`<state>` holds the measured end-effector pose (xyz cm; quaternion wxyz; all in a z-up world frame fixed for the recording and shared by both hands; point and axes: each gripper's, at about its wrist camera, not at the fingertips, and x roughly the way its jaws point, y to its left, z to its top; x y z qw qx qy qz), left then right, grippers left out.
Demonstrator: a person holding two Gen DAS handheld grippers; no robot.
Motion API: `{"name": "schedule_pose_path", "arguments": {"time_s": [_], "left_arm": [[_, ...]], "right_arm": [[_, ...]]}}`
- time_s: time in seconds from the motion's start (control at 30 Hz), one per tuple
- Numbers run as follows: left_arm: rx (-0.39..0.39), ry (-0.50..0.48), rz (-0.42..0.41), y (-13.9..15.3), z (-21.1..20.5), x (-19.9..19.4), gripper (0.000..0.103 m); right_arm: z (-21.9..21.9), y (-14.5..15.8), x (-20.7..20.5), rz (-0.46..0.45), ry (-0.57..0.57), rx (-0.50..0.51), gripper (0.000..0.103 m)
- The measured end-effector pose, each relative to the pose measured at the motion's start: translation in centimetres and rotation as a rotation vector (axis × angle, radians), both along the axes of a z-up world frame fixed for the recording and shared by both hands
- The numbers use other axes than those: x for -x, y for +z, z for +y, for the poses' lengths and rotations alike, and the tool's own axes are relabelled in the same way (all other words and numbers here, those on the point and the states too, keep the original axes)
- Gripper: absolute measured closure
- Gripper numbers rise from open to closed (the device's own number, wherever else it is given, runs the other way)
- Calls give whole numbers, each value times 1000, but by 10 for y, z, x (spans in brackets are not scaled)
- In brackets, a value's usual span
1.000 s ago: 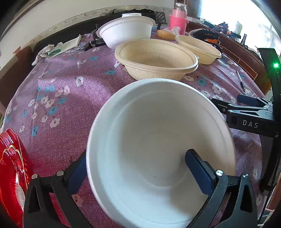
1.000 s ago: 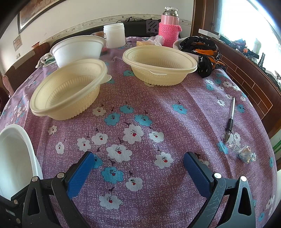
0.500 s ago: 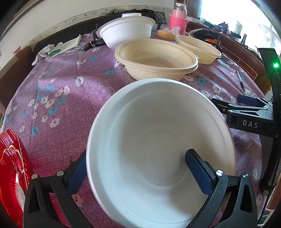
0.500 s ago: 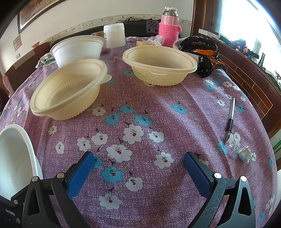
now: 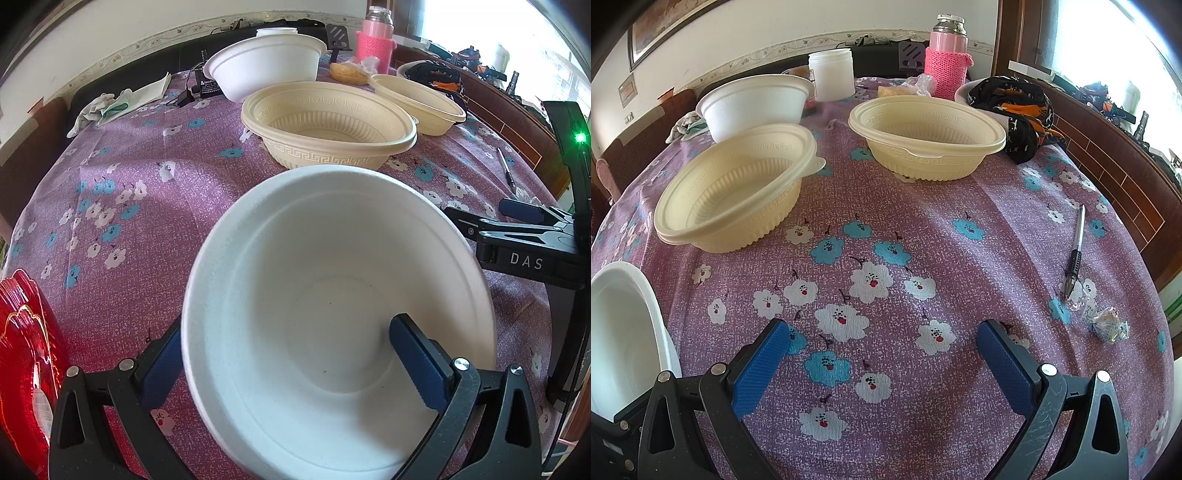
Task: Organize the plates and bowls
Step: 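Hold the white bowl by its rim with the left gripper, then grasp the white bowl rim with the right gripper while the left gripper holds it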
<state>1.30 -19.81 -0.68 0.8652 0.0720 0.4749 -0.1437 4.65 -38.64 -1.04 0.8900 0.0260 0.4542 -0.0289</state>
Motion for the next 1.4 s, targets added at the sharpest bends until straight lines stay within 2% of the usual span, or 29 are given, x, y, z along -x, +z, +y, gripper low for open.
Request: {"name": "schedule_pose_path", "arguments": {"time_s": [0.73,0.9,1.03,1.13,1.27,1.3,1.4], "left_arm": [[-5,4,-3,0,0,0,0],[-22,23,-72,9,4,12,0],[-32,23,-108,17,6,23,0],[-28,15,-131,22,6,30,0],[-31,7,-164,28,5,38,0],[-30,5,-170,29,6,40,0],[-32,4,-178,31,6,42,2]], "right_arm": [[0,0,0,0,0,0,1],[-2,1,0,7,24,-13,1],[-16,18,19,-71,-14,-72,1],[-26,36,38,-149,-1,-151,1],[-25,53,59,-204,28,-181,3],[-23,56,63,-210,38,-188,5],[-16,61,70,-222,79,-221,17]]}}
